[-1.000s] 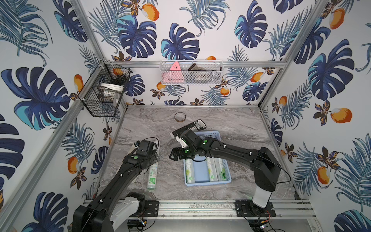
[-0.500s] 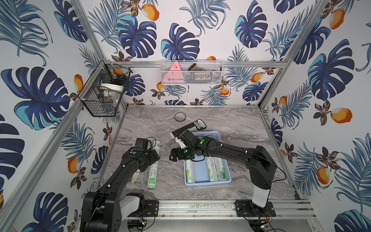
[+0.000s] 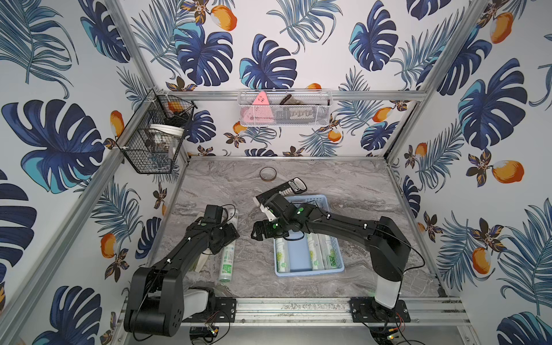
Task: Put the plastic wrap into the basket
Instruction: Pick up the plastic wrap from the center of the board.
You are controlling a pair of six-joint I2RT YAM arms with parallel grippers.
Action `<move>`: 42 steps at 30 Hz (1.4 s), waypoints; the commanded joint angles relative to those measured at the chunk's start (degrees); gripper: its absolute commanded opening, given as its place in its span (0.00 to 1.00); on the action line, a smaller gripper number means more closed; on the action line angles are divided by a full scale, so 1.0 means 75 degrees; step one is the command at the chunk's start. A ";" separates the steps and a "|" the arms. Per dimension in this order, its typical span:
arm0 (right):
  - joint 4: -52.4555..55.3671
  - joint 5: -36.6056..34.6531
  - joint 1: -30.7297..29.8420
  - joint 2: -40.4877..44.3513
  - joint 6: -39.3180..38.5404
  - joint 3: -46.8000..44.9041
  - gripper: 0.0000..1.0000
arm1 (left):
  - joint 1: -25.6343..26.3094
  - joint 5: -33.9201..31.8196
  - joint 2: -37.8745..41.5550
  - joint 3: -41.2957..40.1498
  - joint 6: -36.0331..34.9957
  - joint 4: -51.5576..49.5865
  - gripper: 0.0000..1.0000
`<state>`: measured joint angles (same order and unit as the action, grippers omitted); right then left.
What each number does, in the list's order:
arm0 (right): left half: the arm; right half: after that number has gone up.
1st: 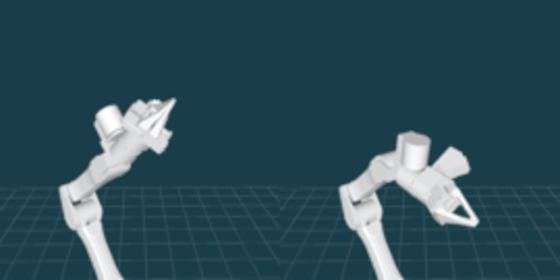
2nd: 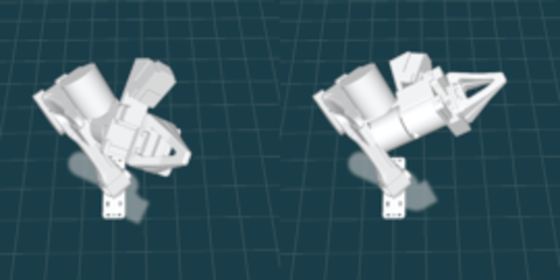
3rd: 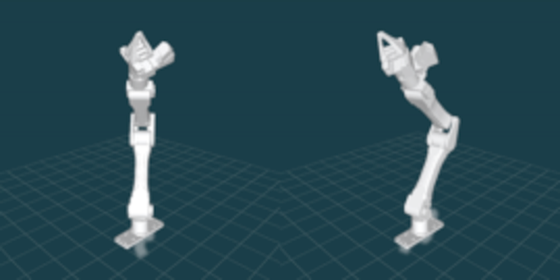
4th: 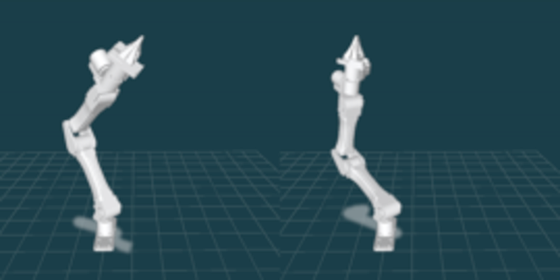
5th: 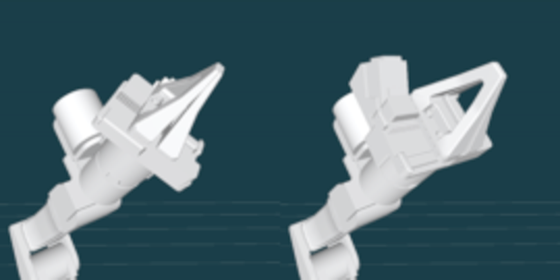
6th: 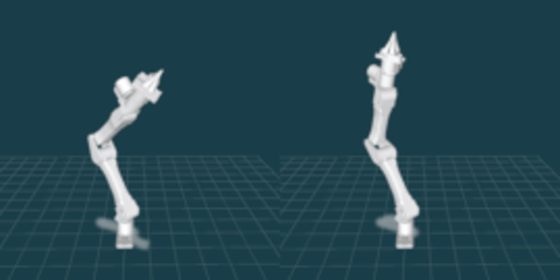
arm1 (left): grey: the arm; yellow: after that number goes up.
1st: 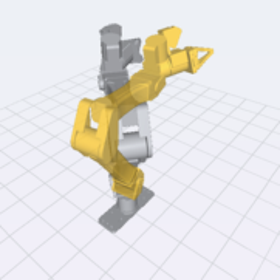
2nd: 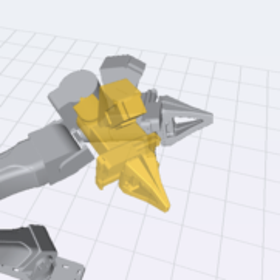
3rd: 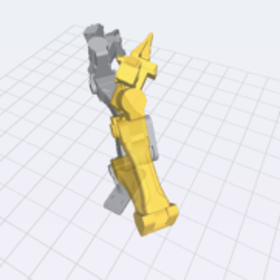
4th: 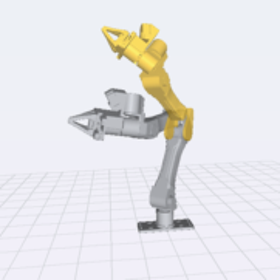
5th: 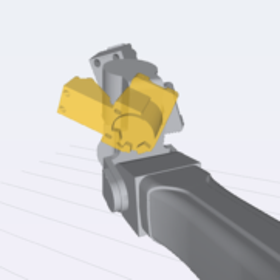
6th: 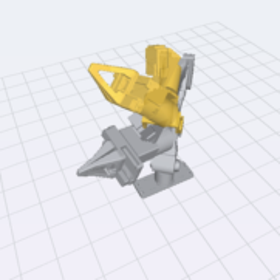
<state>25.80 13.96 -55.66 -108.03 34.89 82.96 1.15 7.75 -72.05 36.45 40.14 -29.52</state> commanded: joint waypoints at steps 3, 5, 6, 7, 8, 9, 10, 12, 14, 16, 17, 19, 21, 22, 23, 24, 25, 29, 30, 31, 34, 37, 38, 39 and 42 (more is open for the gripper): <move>0.0310 -0.0056 -0.0007 -0.0089 -0.0024 0.0022 0.96 | 0.0198 -0.0306 -0.0245 0.0063 -0.0165 0.0080 0.77; 0.0320 -0.0066 -0.0009 -0.0113 -0.0024 0.0025 0.97 | 0.0368 -0.0459 -0.0345 0.0068 -0.0183 0.0126 0.77; 0.0340 -0.0068 -0.0009 -0.0116 -0.0030 0.0036 0.97 | 0.0470 -0.0562 -0.0437 0.0110 -0.0177 0.0090 0.76; 0.0366 -0.0078 -0.0007 -0.0128 -0.0035 0.0054 0.97 | 0.0586 -0.0735 -0.0529 0.0151 -0.0172 0.0030 0.75; 0.0383 -0.0097 -0.0006 -0.0117 -0.0050 0.0060 0.97 | 0.0676 -0.0857 -0.0583 0.0185 -0.0172 0.0013 0.74; 0.0395 -0.0123 -0.0006 -0.0116 -0.0053 0.0060 0.97 | 0.0752 -0.0928 -0.0648 0.0187 -0.0193 0.0021 0.71; 0.0403 -0.0154 -0.0009 -0.0105 -0.0039 0.0060 0.97 | 0.0811 -0.1001 -0.0715 0.0202 -0.0179 0.0013 0.69; 0.0405 -0.0185 -0.0009 -0.0082 -0.0024 0.0037 0.97 | 0.0926 -0.1072 -0.0773 0.0207 -0.0183 0.0058 0.65; 0.0392 -0.0240 -0.0002 -0.0060 0.0021 -0.0009 0.97 | 0.1088 -0.1188 -0.0845 0.0237 -0.0162 0.0096 0.63; 0.0363 -0.0266 0.0002 -0.0025 0.0057 -0.0074 0.97 | 0.1235 -0.1237 -0.0966 0.0300 -0.0183 0.0098 0.60; 0.0367 -0.0283 0.0005 -0.0003 0.0049 -0.0091 0.98 | 0.1284 -0.1283 -0.1013 0.0320 -0.0175 0.0081 0.59; 0.0380 -0.0385 0.0004 0.0045 0.0061 -0.0138 0.98 | 0.1391 -0.1342 -0.1087 0.0381 -0.0206 0.0063 0.53; 0.0431 -0.0520 0.0003 0.0111 0.0048 -0.0157 0.98 | 0.1485 -0.1441 -0.1047 0.0448 -0.0201 -0.0014 0.47; 0.0470 -0.0605 0.0009 0.0156 0.0058 -0.0163 0.98 | 0.1527 -0.1464 -0.0982 0.0500 -0.0190 -0.0067 0.44; 0.0513 -0.0685 0.0014 0.0213 0.0058 -0.0163 0.99 | 0.1554 -0.1446 -0.0896 0.0544 -0.0210 -0.0092 0.41; 0.0541 -0.0803 0.0015 0.0281 0.0058 -0.0194 0.99 | 0.1578 -0.1416 -0.0755 0.0571 -0.0237 -0.0106 0.39; 0.0564 -0.0930 0.0026 0.0387 0.0066 -0.0237 0.99 | 0.1599 -0.1399 -0.0607 0.0641 -0.0253 -0.0158 0.37; 0.0482 -0.1310 0.0139 0.0906 0.0188 -0.0534 1.00 | 0.1656 -0.1150 -0.0035 0.1039 -0.0169 -0.0488 0.34; 0.0452 -0.1373 0.0204 0.1071 0.0234 -0.0637 1.00 | 0.1666 -0.1048 0.0140 0.1163 -0.0121 -0.0576 0.33; 0.0428 -0.1433 0.0267 0.1245 0.0298 -0.0736 1.00 | 0.1725 -0.0974 0.0301 0.1264 -0.0051 -0.0636 0.33; 0.0320 -0.1597 0.0490 0.1776 0.0414 -0.1051 1.00 | 0.1889 -0.0760 0.0668 0.1582 0.0100 -0.0731 0.33; 0.0254 -0.1624 0.0770 0.2272 0.0536 -0.1314 1.00 | 0.2105 -0.0688 0.0810 0.1984 0.0245 -0.0879 0.33; 0.0223 -0.1606 0.0879 0.2453 0.0577 -0.1429 1.00 | 0.2210 -0.0602 0.0829 0.2103 0.0310 -0.0875 0.34; 0.0184 -0.1599 0.0991 0.2637 0.0605 -0.1547 1.00 | 0.2332 -0.0508 0.0831 0.2212 0.0363 -0.0787 0.34; 0.0157 -0.1472 0.1392 0.3101 0.0710 -0.1888 1.00 | 0.2814 -0.0342 0.0706 0.2481 0.0664 -0.0487 0.34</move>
<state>27.90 3.09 -46.98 -87.00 38.59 70.39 20.14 2.72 -66.35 53.45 42.41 -35.92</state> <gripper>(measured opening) 0.998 0.544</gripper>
